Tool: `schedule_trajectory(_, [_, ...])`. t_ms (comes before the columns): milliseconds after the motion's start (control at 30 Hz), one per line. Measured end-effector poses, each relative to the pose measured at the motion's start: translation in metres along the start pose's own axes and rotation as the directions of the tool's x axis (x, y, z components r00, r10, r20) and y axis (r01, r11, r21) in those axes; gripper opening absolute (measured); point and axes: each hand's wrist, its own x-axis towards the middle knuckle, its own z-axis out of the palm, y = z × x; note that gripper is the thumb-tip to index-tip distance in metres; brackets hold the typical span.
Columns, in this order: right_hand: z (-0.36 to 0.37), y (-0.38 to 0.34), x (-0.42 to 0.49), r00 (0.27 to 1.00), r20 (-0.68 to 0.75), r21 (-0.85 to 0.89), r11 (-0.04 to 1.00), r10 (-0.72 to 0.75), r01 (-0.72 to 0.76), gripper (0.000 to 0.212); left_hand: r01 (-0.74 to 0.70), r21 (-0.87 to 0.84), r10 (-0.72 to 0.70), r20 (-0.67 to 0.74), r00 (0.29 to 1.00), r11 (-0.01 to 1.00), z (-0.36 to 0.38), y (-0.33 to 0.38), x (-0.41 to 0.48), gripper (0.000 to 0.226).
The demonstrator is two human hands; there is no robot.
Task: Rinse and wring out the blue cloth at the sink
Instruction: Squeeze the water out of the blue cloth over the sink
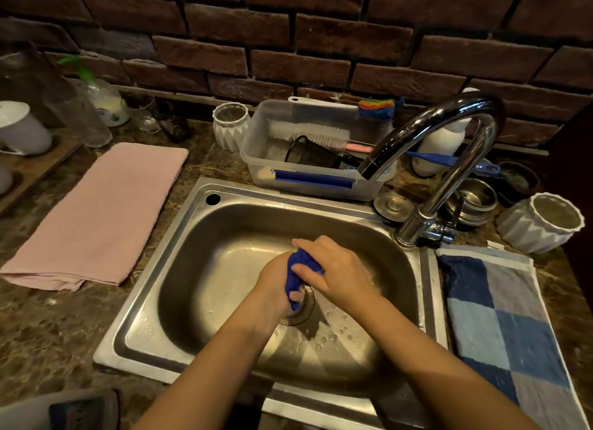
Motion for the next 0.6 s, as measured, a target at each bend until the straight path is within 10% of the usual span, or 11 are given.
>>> schedule_trajectory(167, [-0.007, -0.015, 0.009, 0.99, 0.051, -0.206, 0.971, 0.135, -0.121, 0.049, -0.397, 0.262, 0.465, -0.29, 0.837, 0.879, 0.013, -0.006, 0.005, 0.024])
schedule_trajectory(267, [-0.013, -0.018, 0.01, 0.971, 0.154, -0.302, 0.944, 0.184, -0.131, 0.026, -0.517, 0.524, 0.697, -0.228, 0.68, 0.676, 0.015, -0.008, 0.006, 0.038])
schedule_trajectory(433, [-0.021, -0.018, 0.018, 0.921, 0.312, -0.412, 0.907, 0.233, -0.09, 0.021, -0.577, 0.662, 0.801, -0.061, 0.596, 0.479, 0.011, -0.011, 0.015, 0.041])
schedule_trajectory(600, [-0.031, -0.02, 0.024, 0.874, 0.379, -0.162, 0.952, 0.304, -0.261, 0.032, -0.63, 0.687, 0.836, 0.059, 0.545, 0.362, 0.007, -0.006, 0.013, 0.042])
